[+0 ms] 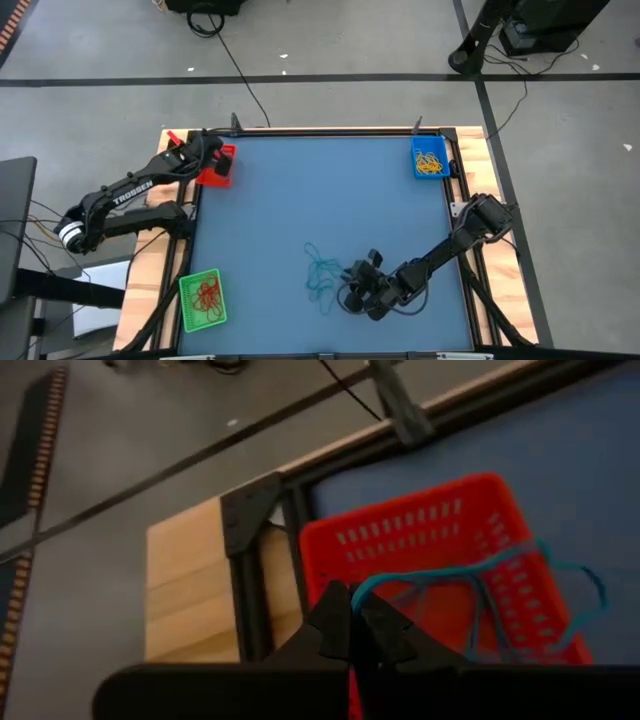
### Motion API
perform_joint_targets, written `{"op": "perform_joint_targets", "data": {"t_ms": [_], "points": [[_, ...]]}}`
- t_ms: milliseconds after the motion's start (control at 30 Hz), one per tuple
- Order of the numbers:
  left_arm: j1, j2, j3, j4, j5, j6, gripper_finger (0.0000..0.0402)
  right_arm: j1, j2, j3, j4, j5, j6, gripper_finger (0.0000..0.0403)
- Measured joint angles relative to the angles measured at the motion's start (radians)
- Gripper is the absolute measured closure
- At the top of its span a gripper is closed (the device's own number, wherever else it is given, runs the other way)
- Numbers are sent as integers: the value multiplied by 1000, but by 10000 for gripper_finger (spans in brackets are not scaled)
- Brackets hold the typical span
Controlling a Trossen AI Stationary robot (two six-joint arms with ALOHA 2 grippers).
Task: Sort rubber bands into baskets
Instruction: Put the blue rubber band into the red basket
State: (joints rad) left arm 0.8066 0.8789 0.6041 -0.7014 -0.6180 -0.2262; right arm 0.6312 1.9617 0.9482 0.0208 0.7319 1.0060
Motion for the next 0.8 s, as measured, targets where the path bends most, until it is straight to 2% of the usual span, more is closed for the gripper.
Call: {"op": "perform_joint_targets", "data": {"t_ms": [367, 433, 533, 800], "points": [[45, 0, 0, -24, -152, -45, 399, -40, 0, 0, 0, -46, -109, 292], [46, 0, 0, -24, -134, -43, 399, -41, 0, 0, 0, -46, -117, 292], [45, 10, 0, -21, -54, -36, 399, -41, 0, 0, -1, -45, -120, 292], [44, 95, -15, 33, 66, 8, 397, -37, 0, 0, 4, -67, -94, 292]]}}
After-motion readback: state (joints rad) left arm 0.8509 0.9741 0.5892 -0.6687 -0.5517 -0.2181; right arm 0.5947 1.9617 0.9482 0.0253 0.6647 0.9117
